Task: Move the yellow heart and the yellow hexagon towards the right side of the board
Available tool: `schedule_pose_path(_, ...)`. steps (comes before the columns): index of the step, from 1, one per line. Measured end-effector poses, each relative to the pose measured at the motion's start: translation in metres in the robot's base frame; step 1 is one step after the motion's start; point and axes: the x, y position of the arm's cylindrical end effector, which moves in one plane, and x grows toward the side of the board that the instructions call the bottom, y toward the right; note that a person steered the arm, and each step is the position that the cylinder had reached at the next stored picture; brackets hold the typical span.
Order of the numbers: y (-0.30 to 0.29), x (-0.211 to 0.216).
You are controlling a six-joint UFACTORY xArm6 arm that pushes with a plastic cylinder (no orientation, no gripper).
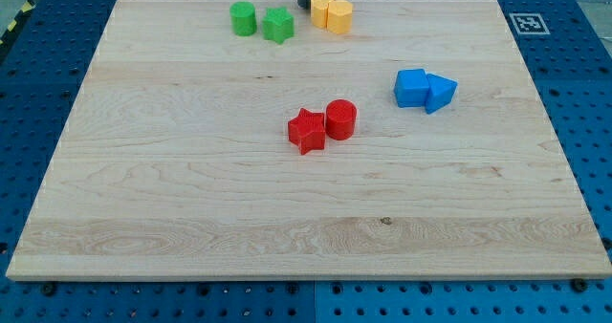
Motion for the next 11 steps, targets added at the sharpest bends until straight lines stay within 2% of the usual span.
schedule_pose_path(4,0.015,0.020)
schedule_pose_path(7,-0.007,0.056)
schedule_pose_path(9,-0.005,0.057)
schedule_pose_path(11,0.033,0.057)
